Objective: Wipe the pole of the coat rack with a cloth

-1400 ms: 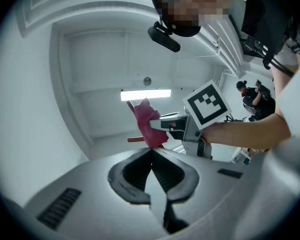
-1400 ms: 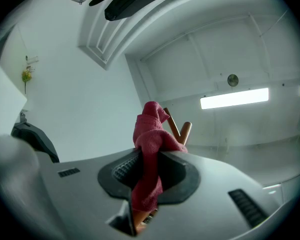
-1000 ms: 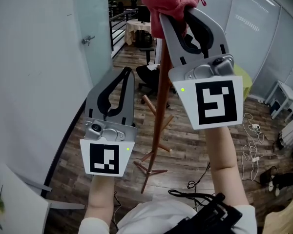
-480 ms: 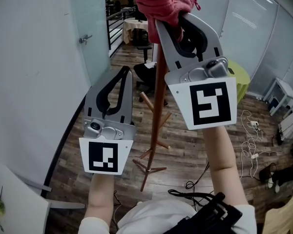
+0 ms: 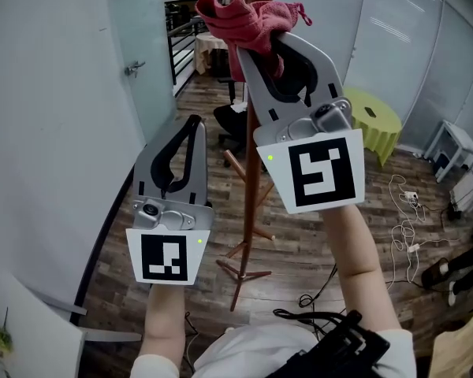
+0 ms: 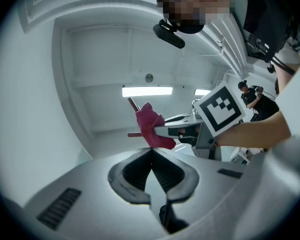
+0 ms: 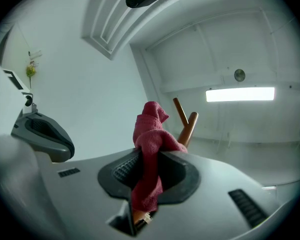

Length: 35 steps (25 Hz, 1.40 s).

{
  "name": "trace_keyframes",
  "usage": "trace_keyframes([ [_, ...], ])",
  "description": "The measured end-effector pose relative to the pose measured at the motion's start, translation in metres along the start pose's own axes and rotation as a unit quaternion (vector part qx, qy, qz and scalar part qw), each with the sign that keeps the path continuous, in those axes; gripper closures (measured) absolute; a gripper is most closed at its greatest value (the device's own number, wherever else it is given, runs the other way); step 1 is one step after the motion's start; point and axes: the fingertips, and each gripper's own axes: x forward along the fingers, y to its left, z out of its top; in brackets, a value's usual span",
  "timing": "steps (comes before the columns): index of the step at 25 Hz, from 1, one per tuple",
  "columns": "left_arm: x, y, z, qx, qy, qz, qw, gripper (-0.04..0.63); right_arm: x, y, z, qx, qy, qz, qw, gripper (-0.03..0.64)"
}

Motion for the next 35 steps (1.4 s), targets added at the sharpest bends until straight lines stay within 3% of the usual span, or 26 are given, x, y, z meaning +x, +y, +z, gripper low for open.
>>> trace_keyframes([
  [8,-0.004,0.000,0.000,-0.001,0.004,-0.001,1.0000,0.583,-0.006,0.008,-0.007,-0.031,0.031,0.010,0.999,0.534],
  [35,-0.011,0.006,-0.014,-0.016,0.014,0.001,0.9998,0.583,-0.020,0.041,-0.037,-0.046,0.095,0.032,0.994,0.534],
])
